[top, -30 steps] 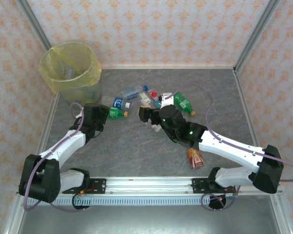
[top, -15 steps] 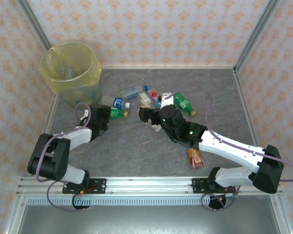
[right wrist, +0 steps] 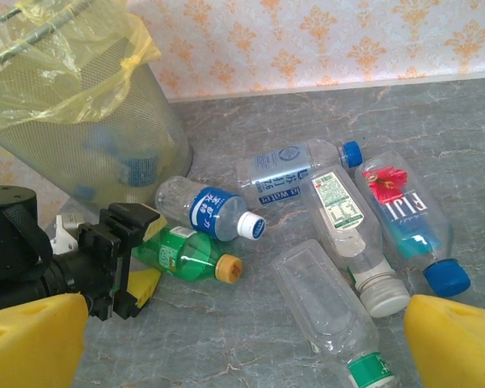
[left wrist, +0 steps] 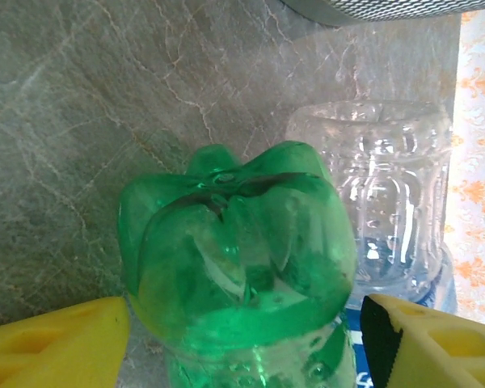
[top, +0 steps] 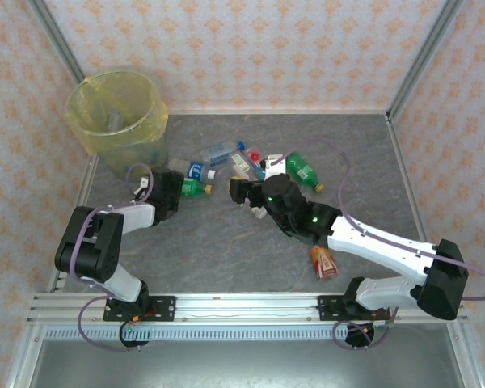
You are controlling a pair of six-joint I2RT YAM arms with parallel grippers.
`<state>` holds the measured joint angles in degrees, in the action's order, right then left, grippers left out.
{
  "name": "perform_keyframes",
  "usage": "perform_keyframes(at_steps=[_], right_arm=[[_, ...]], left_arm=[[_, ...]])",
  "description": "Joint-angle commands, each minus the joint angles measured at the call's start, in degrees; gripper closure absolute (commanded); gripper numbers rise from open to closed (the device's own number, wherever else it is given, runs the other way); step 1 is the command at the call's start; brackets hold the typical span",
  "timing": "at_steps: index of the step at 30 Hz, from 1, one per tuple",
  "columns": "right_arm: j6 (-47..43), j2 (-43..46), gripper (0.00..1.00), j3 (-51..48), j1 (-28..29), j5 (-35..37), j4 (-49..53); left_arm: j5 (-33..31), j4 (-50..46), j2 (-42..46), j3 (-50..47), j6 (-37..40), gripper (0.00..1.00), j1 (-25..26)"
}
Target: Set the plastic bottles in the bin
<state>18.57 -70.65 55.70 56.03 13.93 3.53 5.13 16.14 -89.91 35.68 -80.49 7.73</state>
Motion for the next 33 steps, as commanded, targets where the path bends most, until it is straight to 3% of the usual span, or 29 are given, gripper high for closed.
perform_keyframes(at_steps=[1,8,14,27,33], right_arm=[[-0.8,-0.1,0.0,1.2,-0.3,1.7,1.1],[-0.6,-0.4,0.0,1.4,-0.3,1.2,1.3],[-0.1,-0.3,0.0,1.2,-0.3,0.6,1.7],[0.7,0.0,0.0,1.4,-0.3,-0.9,1.1],[0.4,0.0,0.0,2.2,-0.3,-1.7,0.5]], left_arm=[[-0.9,1.4,-1.5,1.6,1.3,0.24,-0.6],[0.5,3.1,-4.6,2.1,1.8,0.27,-1.0],[0.8,3.3,-3.7,1.7,3.1,0.49,-1.6],[2.6,-4.8,11.3,-1.1,4.2,0.51,-1.0],[2.5,-11.0,20.0,-1.6,4.3,0.52,2.0]])
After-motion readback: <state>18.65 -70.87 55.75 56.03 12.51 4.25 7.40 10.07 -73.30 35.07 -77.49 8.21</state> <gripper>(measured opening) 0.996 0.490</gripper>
